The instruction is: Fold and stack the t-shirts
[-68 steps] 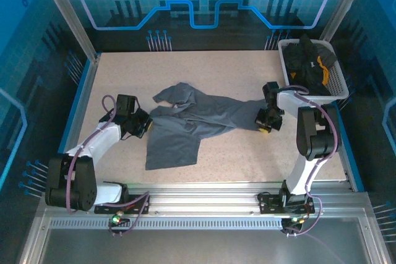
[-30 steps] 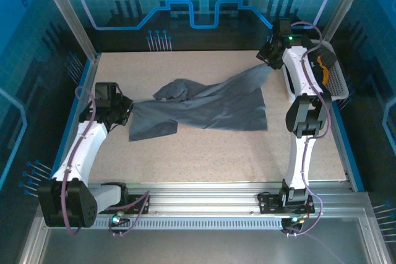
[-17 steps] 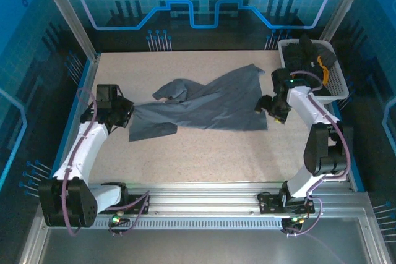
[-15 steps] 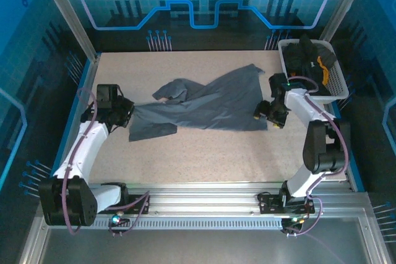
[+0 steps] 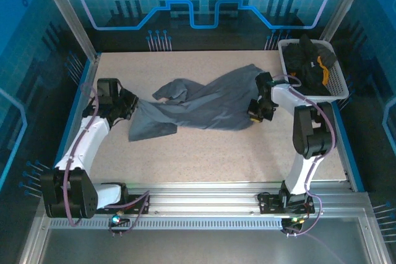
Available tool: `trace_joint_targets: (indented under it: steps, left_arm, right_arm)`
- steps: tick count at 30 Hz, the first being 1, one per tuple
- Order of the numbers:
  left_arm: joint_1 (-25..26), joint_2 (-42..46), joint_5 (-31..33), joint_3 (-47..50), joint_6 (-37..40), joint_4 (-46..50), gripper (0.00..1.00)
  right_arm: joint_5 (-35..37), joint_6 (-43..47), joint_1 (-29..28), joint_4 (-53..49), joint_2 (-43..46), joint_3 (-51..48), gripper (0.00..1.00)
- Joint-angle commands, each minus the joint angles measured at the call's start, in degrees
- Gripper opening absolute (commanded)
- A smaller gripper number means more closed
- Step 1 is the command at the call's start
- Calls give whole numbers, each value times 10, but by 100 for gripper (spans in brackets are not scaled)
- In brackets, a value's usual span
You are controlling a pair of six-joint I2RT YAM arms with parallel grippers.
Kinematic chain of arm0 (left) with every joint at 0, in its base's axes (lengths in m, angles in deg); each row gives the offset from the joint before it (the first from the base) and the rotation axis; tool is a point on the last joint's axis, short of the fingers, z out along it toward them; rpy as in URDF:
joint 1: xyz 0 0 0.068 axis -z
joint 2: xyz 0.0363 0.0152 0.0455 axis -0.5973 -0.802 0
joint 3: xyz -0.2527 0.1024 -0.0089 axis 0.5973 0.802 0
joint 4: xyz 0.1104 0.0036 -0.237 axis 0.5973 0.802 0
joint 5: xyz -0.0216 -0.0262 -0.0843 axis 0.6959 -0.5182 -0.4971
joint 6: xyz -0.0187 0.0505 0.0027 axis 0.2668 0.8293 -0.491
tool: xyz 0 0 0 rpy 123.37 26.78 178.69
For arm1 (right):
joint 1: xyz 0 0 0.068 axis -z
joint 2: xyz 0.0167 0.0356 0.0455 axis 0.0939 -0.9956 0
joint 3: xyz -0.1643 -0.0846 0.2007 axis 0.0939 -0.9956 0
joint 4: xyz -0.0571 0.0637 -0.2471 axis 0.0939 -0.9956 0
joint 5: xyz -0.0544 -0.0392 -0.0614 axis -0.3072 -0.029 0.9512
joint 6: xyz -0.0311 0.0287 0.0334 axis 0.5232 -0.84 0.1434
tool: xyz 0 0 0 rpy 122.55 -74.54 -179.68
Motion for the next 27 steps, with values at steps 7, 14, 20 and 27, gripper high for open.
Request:
trace_joint_targets:
  steps: [7,14,20,27]
  left_arm:
    - [-7,8,-19,-148,-48,-74,0]
    - [-9,61,45,-228,-73,-106,0]
    - [-9,143,130,-275,-41,-140,0]
    - [-9,139,162,-393,0,-132,0]
  right_arm:
    - [37,-6,-11,-19,184,179,0]
    - [63,-19,-2,47,303,215,0]
    - [84,-18,8,114,426,184,0]
    - [104,-32,34,154,480,193,0]
